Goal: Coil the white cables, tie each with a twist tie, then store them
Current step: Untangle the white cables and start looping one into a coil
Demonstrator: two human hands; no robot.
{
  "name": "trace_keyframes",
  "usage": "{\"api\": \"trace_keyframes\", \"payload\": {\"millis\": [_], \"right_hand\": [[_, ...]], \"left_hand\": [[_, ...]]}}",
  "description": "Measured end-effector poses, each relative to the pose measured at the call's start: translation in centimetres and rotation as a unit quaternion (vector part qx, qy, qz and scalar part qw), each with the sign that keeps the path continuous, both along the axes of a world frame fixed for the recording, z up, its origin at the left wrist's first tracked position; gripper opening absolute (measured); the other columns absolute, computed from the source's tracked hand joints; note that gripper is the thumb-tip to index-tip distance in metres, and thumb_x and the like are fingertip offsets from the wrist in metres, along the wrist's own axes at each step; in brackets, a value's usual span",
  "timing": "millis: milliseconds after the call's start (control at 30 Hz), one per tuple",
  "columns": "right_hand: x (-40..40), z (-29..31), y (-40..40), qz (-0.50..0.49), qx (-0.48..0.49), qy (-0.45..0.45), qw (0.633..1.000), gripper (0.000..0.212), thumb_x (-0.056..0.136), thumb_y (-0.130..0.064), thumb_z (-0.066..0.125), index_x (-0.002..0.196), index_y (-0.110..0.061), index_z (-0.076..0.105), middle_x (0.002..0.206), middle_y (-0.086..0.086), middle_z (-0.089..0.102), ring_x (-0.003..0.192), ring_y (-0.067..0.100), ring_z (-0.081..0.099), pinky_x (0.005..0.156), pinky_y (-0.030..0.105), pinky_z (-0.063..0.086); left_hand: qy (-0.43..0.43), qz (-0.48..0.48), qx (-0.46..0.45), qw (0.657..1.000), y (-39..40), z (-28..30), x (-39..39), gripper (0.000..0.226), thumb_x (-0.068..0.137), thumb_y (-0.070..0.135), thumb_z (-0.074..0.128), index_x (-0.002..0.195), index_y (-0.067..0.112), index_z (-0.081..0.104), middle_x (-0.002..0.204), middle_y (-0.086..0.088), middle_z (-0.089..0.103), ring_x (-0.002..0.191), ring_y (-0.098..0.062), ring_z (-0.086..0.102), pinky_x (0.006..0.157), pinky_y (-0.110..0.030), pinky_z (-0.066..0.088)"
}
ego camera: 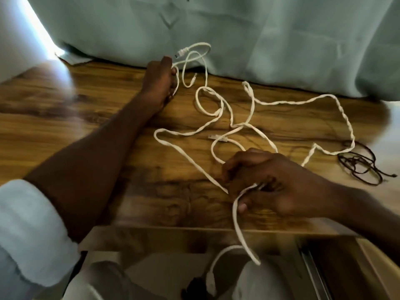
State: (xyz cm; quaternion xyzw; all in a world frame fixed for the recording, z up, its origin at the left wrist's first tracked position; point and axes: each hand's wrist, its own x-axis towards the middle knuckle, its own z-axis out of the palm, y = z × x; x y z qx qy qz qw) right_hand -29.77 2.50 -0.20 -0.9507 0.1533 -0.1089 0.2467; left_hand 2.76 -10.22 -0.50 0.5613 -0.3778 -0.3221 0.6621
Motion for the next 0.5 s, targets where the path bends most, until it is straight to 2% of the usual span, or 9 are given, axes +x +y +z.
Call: {"api": "trace_keyframes", "payload": {"millis": [100, 133, 200, 267, 367, 433, 500], "right_hand": [[1.8, -1.4, -1.7, -0.105, -0.015, -0.083, 0.991, 0.009, 0.087, -0.021, 0.081, 0.096, -0.023, 0.081, 0.099, -0.013, 0.071, 0.1, 0.005, 0.068, 0.078, 0.026, 0.052], [2.6, -1.6, -2.9, -0.166, -0.005, -0.121, 0.979, 0.009, 0.086, -0.019, 0.083, 0.094, -0.023, 0.082, 0.092, -0.014, 0.073, 0.093, 0.001, 0.068, 0.075, 0.022, 0.05], [4.4, -1.7, -5.1, -0.278, 0.035, -0.196, 0.94, 0.008, 0.083, -0.019, 0.085, 0.089, -0.023, 0.083, 0.084, -0.014, 0.076, 0.079, 0.0, 0.07, 0.072, 0.023, 0.051], [6.2, -1.7, -7.3, -0.34, 0.077, -0.23, 0.909, 0.005, 0.082, -0.019, 0.086, 0.081, -0.021, 0.082, 0.072, -0.011, 0.075, 0.064, 0.002, 0.068, 0.064, 0.025, 0.051], [8.1, -1.8, -11.1, -0.405, 0.035, -0.23, 0.884, 0.012, 0.08, -0.022, 0.085, 0.071, -0.024, 0.077, 0.06, -0.009, 0.071, 0.053, 0.004, 0.065, 0.057, 0.026, 0.049], [8.8, -1.5, -13.4, -0.451, 0.013, -0.203, 0.869, 0.012, 0.078, -0.032, 0.086, 0.073, -0.025, 0.078, 0.061, -0.009, 0.071, 0.057, 0.007, 0.067, 0.061, 0.029, 0.053], [9.3, -1.1, -14.6, -0.476, -0.045, -0.142, 0.867, 0.015, 0.08, -0.037, 0.085, 0.075, -0.024, 0.079, 0.063, -0.009, 0.07, 0.064, 0.01, 0.068, 0.062, 0.028, 0.049]], "left_hand": [[0.003, -0.007, -0.012, 1.0, 0.2, 0.0, -0.1, 0.04, 0.103, 0.029, 0.039, 0.066, 0.018, 0.046, 0.044, -0.001, 0.035, 0.03, -0.016, 0.026, 0.04, -0.017, 0.018], [0.005, -0.005, -0.015, 1.0, 0.3, 0.1, 0.0, 0.039, 0.103, 0.029, 0.039, 0.066, 0.017, 0.046, 0.044, -0.001, 0.036, 0.03, -0.016, 0.026, 0.04, -0.018, 0.018], [0.009, -0.001, -0.019, 1.0, 0.2, 0.1, 0.1, 0.039, 0.104, 0.029, 0.039, 0.067, 0.017, 0.046, 0.043, -0.001, 0.036, 0.03, -0.016, 0.026, 0.041, -0.019, 0.018], [0.021, -0.006, -0.024, 0.999, 0.0, -0.1, 0.3, 0.04, 0.104, 0.029, 0.038, 0.068, 0.017, 0.046, 0.042, 0.0, 0.035, 0.031, -0.016, 0.025, 0.041, -0.02, 0.018], [0.048, -0.009, -0.03, 0.998, -0.1, -0.1, 0.6, 0.041, 0.106, 0.03, 0.037, 0.068, 0.016, 0.046, 0.043, 0.0, 0.033, 0.031, -0.015, 0.023, 0.043, -0.021, 0.017], [0.061, -0.011, -0.028, 0.998, -0.3, -0.1, 0.7, 0.041, 0.106, 0.031, 0.037, 0.069, 0.016, 0.046, 0.042, 0.0, 0.032, 0.031, -0.014, 0.023, 0.044, -0.02, 0.017], [0.067, -0.011, -0.022, 0.997, -0.4, -0.1, 0.8, 0.041, 0.106, 0.031, 0.038, 0.069, 0.016, 0.046, 0.042, 0.001, 0.032, 0.031, -0.015, 0.023, 0.044, -0.02, 0.017]]}}
